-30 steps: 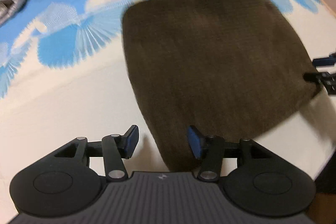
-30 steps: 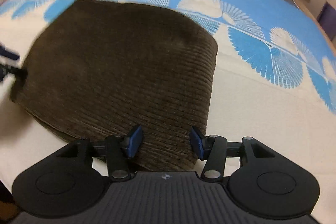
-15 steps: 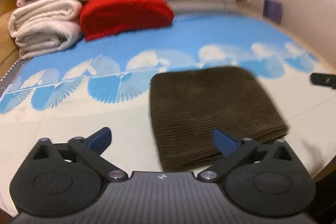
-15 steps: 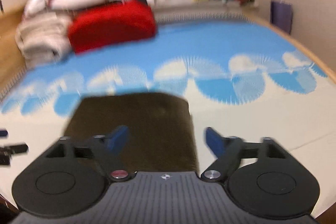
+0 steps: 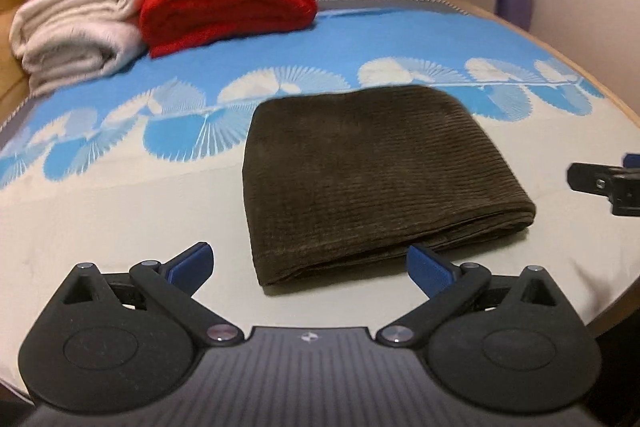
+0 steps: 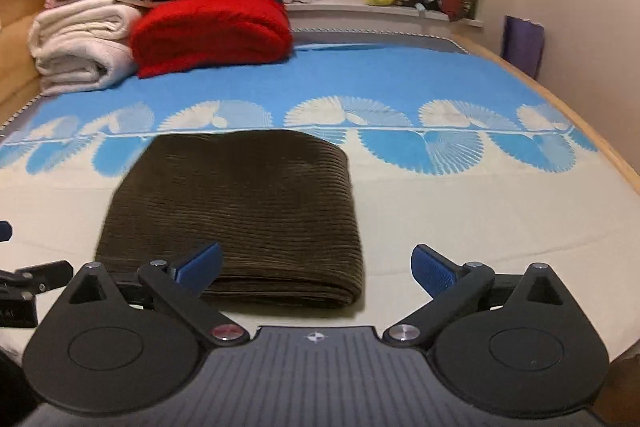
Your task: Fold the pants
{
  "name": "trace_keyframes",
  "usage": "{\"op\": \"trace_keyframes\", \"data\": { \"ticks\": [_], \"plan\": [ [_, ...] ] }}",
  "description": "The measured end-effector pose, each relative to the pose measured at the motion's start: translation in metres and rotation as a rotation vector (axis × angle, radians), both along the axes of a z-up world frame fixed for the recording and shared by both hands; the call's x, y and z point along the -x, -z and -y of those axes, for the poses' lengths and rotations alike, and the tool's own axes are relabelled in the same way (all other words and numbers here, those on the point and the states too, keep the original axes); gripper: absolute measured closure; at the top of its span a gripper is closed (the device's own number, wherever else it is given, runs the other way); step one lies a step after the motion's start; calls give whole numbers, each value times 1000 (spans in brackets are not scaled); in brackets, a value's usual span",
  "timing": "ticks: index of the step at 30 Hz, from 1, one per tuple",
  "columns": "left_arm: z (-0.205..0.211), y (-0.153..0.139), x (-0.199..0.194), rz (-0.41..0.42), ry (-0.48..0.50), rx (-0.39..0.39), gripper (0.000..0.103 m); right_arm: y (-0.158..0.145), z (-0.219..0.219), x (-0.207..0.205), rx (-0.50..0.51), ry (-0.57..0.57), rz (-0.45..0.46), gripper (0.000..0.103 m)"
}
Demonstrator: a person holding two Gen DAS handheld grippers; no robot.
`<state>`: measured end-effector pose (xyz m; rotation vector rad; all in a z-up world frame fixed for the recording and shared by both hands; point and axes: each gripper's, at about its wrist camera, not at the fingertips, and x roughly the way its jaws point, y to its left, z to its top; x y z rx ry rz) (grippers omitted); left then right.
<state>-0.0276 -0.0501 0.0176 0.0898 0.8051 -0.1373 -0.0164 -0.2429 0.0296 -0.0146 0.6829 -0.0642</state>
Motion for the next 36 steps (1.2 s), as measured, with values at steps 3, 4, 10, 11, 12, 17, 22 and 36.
{"op": "trace_keyframes", "data": {
  "ticks": [3, 4, 10, 11, 12, 17, 22, 36],
  "plan": [
    [-4, 1, -3, -5, -9, 11, 0, 4, 2, -3, -33, 13, -23, 3],
    [-5, 2, -4, -2, -8, 13, 0, 5, 2, -3, -41, 12, -29, 3],
    [-7, 7, -9, -24, -16, 7, 0, 9, -5, -8, -21, -14, -41, 3],
    [-7, 8, -9, -27, -20, 11, 0, 9, -6, -9, -19, -16, -44, 3],
    [-8, 8, -10, -28, -24, 13, 0, 10, -6, -10, -19, -17, -47, 3],
    [-10, 11, -14, -38, -36, 15, 0, 12, -6, -15, -33, -17, -61, 3],
    [-10, 12, -16, -43, -42, 19, 0, 13, -7, -18, -37, -20, -70, 3],
    [-12, 11, -17, -47, -47, 34, 0, 15, -8, -18, -30, -36, -82, 3]
  ]
}}
